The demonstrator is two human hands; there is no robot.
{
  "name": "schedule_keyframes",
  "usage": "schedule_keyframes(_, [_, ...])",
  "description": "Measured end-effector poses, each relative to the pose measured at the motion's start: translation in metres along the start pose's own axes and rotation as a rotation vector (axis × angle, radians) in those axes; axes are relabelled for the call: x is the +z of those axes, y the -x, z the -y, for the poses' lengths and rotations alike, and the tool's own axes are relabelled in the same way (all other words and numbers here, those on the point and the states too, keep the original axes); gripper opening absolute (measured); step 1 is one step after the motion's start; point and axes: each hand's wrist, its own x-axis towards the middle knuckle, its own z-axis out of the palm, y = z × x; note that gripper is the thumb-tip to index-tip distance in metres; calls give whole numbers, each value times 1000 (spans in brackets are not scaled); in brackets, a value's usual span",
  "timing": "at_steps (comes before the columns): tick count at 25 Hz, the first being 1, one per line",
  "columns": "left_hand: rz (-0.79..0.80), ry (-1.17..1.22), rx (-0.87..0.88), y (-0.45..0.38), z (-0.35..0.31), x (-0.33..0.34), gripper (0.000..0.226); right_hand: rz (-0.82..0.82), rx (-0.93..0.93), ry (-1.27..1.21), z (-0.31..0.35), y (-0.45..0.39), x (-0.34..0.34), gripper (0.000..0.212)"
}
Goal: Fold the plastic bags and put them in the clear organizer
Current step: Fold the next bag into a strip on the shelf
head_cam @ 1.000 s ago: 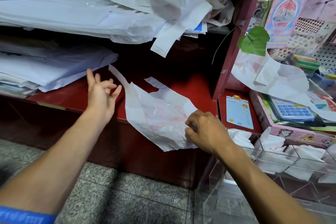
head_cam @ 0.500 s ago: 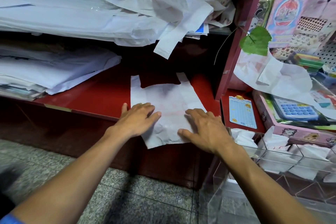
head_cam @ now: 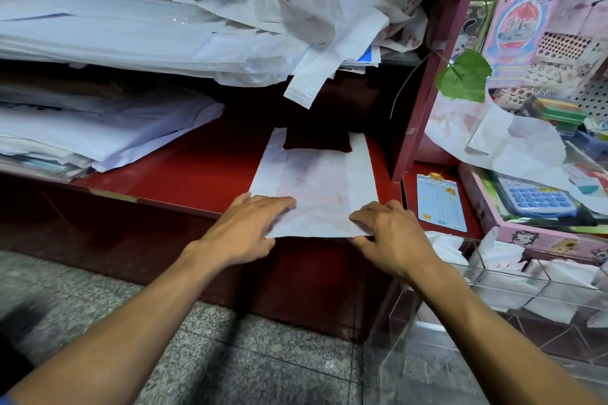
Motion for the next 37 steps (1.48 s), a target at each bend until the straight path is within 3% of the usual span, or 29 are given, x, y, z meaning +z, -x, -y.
schedule_keyframes(4, [-239,511,-167,13,31,-2,34,-57,93,-425,-17,-3,-2,21])
schedule_keyframes(6, [-288,685,-228,18,36,-3,29,-60,148,-543,-24,-3,-3,12])
schedule_keyframes(10, [-263,802,-332,18,41,-2,32,-53,325,-874,-22,-5,-10,9])
schedule_keyframes(13, [-383,764,-422,13,42,1,16,-88,373,-839,-19,-6,-12,20])
schedule_keyframes(16, [-331,844,-434,8,36,-2,2,-115,374,-792,-17,-9,-8,22])
schedule_keyframes(22, [-288,916,-456,7,34,-5,3,101,285,-821,-24,-8,-19,9])
schedule_keyframes(24, [-278,903,-467,10,41,-5,8,119,282,-813,-27,-7,-21,20])
schedule_keyframes(28, [-294,808,-505,12,41,-4,22,71,329,-793,-26,-8,-19,24])
schedule_keyframes(32, [-349,812,-504,15,46,-1,21,-18,348,-637,-26,-14,-9,37])
schedule_keyframes(36, [-352,758,-525,13,43,-2,16,-97,389,-560,-24,-21,0,15])
schedule_keyframes(37, [-364,742,-524,12,41,-2,16,-87,404,-560,-24,-21,0,18])
